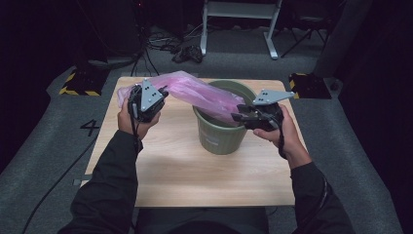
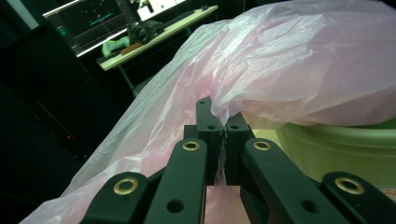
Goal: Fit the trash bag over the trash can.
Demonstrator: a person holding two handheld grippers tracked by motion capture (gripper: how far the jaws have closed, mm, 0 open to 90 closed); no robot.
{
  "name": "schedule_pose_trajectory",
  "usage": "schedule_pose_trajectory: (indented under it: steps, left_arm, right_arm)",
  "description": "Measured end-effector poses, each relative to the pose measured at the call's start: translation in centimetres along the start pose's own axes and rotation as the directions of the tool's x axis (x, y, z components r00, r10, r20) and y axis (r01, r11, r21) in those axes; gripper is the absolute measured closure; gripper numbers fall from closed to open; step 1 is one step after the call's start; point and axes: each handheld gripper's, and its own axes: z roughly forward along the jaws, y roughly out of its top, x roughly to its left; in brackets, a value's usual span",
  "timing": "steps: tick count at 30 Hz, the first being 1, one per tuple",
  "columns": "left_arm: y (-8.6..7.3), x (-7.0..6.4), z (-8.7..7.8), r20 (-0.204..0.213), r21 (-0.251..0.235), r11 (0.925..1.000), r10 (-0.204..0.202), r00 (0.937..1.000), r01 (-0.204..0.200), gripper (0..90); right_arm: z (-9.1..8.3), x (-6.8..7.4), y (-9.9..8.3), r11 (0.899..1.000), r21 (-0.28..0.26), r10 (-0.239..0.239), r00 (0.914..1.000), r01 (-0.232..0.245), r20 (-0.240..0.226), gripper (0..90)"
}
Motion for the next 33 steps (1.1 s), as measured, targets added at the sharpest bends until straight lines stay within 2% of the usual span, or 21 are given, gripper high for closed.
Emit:
schedule_pose_trajectory:
  steps: [2, 5, 8, 13, 18, 22, 26, 28, 30, 33]
  left_arm:
    - [0.1, -0.2, -0.1, 0.022, -0.009, 1.0, -0.001, 0.9998, 0.001, 89.1]
    - [0.5, -1.0, -0.3, 0.057, -0.028, 0.9996, 0.005, 0.9984, -0.003, 89.0]
    - [0.8, -1.5, -0.4, 0.089, -0.045, 0.999, 0.007, 0.996, -0.003, 89.0]
    - [1.1, -2.7, -0.1, 0.163, -0.066, 0.9976, -0.01, 0.9866, 0.021, 89.0]
    - [1.5, -3.9, 0.2, 0.206, -0.088, 0.9958, -0.008, 0.9784, 0.027, 89.1]
    - [1.8, -4.6, 0.5, 0.225, -0.087, 0.9962, 0.008, 0.9743, 0.012, 89.1]
    - [2.2, -5.2, 1.2, 0.222, -0.068, 0.9977, 0.025, 0.9747, -0.01, 89.1]
    - [2.3, -5.2, 1.5, 0.224, -0.061, 0.9982, 0.014, 0.9745, -0.001, 89.1]
    - [2.4, -5.1, 1.8, 0.231, -0.054, 0.9985, 0.003, 0.9728, 0.01, 89.1]
    - [2.5, -5.5, 2.2, 0.231, -0.04, 0.9991, 0.022, 0.9728, -0.013, 89.1]
  right_arm:
    - [0.7, 0.0, 0.1, 1.0, 0.027, 0.004, 1.0, -0.004, 0.007, 61.5]
    - [1.3, -0.1, 0.1, 0.999, 0.041, 0.022, 0.9997, -0.022, 0.004, 62.1]
    - [1.6, -0.1, 0.1, 0.998, 0.058, 0.017, 0.9998, -0.017, 0.006, 62.3]
    - [1.9, 0.0, 0.0, 0.997, 0.072, 0.016, 0.9997, -0.017, 0.016, 61.9]
    - [2.2, 0.0, 0.1, 0.996, 0.083, 0.019, 0.9994, -0.022, 0.028, 60.8]
    - [2.7, 0.2, 0.6, 0.995, 0.097, 0.016, 0.9997, -0.018, 0.017, 59.7]
    - [3.0, 0.2, 1.0, 0.994, 0.107, 0.02, 0.9998, -0.021, 0.008, 57.6]
    - [3.3, 0.0, 1.1, 0.994, 0.108, 0.019, 0.9995, -0.022, 0.025, 57.1]
    - [3.5, -0.3, 1.2, 0.994, 0.108, 0.033, 0.9993, -0.035, 0.021, 55.8]
    - [3.6, -0.2, 1.2, 0.994, 0.102, 0.029, 0.9994, -0.031, 0.019, 50.7]
